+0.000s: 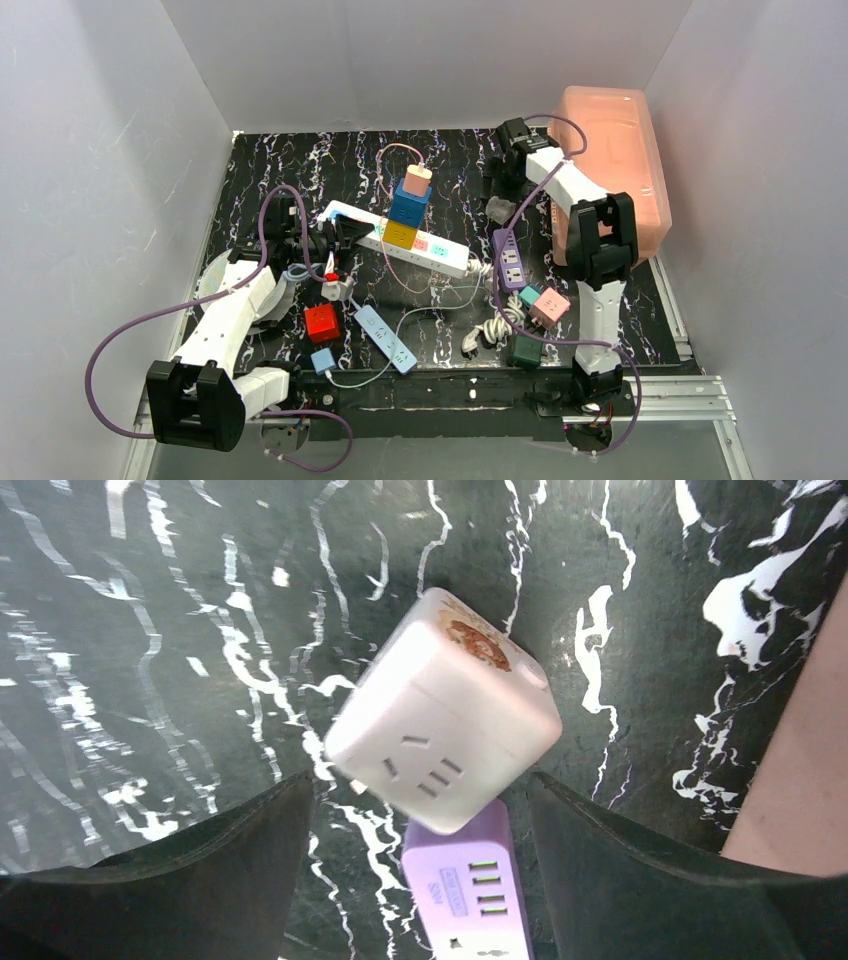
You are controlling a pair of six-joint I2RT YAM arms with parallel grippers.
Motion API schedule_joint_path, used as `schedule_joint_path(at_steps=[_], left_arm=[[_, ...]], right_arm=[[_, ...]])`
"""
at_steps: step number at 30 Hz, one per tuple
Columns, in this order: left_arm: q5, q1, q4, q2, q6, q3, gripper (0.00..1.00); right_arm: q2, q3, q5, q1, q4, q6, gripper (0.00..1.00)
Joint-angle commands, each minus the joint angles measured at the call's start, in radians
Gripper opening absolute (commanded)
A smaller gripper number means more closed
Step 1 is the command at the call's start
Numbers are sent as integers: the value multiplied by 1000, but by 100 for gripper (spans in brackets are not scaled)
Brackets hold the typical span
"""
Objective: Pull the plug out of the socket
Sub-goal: Place the plug at the center of the board.
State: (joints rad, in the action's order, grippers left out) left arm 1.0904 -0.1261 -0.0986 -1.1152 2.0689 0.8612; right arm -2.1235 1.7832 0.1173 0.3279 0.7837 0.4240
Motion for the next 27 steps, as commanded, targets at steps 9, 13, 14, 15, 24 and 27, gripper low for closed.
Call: schedule_joint_path(at_steps=[9, 13, 14, 15, 24, 27], left_arm=[[187, 6, -65, 51, 398, 55, 0], [187, 6, -93, 55, 371, 49, 0], [186, 6, -98, 55, 366, 48, 0], [185, 6, -106, 56, 360, 48, 0], [180, 6, -134, 43, 342, 52, 0], [178, 6, -136, 42, 337, 52, 0]], right_arm=[[597, -185, -305, -5, -318, 18, 88], [846, -588, -647, -41, -773, 39, 88], [897, -661, -695, -41, -852, 38, 88], [936, -726, -743, -41, -908, 39, 89], [1003, -938, -1017, 63, -1157, -47, 89], [948, -880, -1001, 154, -1087, -161, 89]])
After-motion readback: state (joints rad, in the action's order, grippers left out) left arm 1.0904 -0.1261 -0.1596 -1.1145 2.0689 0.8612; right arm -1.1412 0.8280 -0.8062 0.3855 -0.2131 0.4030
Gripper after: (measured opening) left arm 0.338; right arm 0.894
